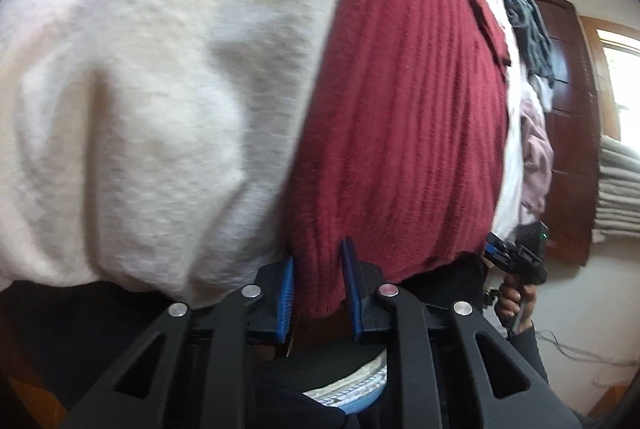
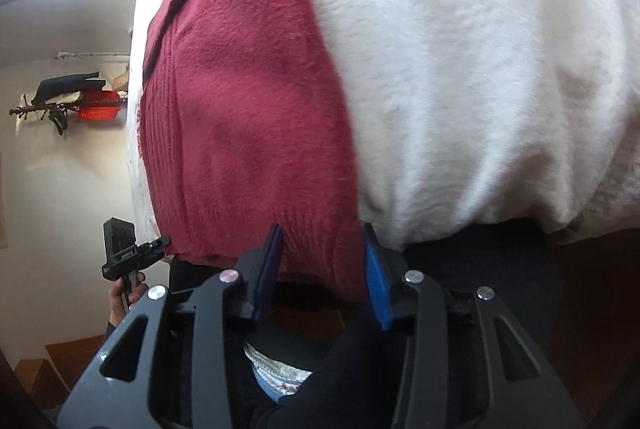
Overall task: Fold small clothes
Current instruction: 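Grasp the sweater hem with the left gripper while the right gripper grasps it too, then lift the hem with both grippers and fold it toward the collar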
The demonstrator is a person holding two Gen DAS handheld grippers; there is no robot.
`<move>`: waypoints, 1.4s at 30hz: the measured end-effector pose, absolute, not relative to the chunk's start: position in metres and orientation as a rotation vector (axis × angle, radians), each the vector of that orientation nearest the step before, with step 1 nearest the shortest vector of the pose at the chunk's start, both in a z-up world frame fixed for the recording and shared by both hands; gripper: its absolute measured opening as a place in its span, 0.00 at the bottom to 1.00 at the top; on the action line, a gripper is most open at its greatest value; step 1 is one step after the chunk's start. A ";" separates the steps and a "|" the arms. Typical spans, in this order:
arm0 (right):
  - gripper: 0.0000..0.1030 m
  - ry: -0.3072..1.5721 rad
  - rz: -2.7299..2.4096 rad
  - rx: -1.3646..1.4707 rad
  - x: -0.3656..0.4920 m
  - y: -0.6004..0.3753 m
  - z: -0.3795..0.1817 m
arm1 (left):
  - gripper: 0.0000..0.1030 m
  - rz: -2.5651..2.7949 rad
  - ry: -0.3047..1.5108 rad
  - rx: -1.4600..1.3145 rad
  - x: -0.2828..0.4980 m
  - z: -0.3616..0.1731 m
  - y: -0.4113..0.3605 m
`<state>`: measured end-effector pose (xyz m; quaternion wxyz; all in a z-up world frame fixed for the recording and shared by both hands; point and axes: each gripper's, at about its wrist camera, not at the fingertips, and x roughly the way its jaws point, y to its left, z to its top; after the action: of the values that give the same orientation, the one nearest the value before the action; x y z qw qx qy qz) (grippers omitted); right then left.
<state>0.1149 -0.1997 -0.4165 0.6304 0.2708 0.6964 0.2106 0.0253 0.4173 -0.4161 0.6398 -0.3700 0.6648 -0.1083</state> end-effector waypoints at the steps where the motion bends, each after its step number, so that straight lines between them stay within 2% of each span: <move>1: 0.37 1.594 0.474 0.603 0.114 -0.199 -0.417 | 0.32 -0.244 1.510 -0.865 0.025 -0.417 0.418; 5: 0.37 1.586 0.463 0.619 0.111 -0.215 -0.417 | 0.54 -0.242 1.489 -0.865 0.026 -0.412 0.408; 8: 0.39 1.615 0.494 0.605 0.112 -0.210 -0.423 | 0.58 -0.227 1.506 -0.816 0.030 -0.408 0.399; 10: 0.39 1.623 0.514 0.568 0.114 -0.200 -0.424 | 0.55 -0.232 1.513 -0.804 0.032 -0.406 0.395; 12: 0.42 1.637 0.522 0.552 0.117 -0.196 -0.425 | 0.37 -0.240 1.520 -0.802 0.032 -0.405 0.396; 13: 0.37 1.646 0.518 0.543 0.118 -0.195 -0.425 | 0.21 -0.231 1.529 -0.806 0.031 -0.407 0.400; 14: 0.33 1.657 0.515 0.535 0.118 -0.194 -0.425 | 0.17 -0.233 1.528 -0.827 0.030 -0.409 0.403; 16: 0.19 1.668 0.511 0.536 0.117 -0.195 -0.423 | 0.07 -0.244 1.511 -0.884 0.025 -0.411 0.411; 19: 0.05 1.650 0.498 0.568 0.113 -0.207 -0.414 | 0.06 -0.282 1.454 -0.930 0.017 -0.402 0.420; 32: 0.04 1.473 0.573 0.731 0.109 -0.211 -0.339 | 0.05 -0.416 1.191 -1.119 -0.004 -0.346 0.442; 42: 0.04 1.326 0.661 0.837 0.164 -0.207 -0.281 | 0.05 -0.480 1.039 -1.185 0.045 -0.285 0.445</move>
<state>0.1638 -0.2073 -0.2814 0.6593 0.3698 0.5860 0.2919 0.0451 0.4447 -0.2852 0.6795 -0.5275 0.4629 -0.2139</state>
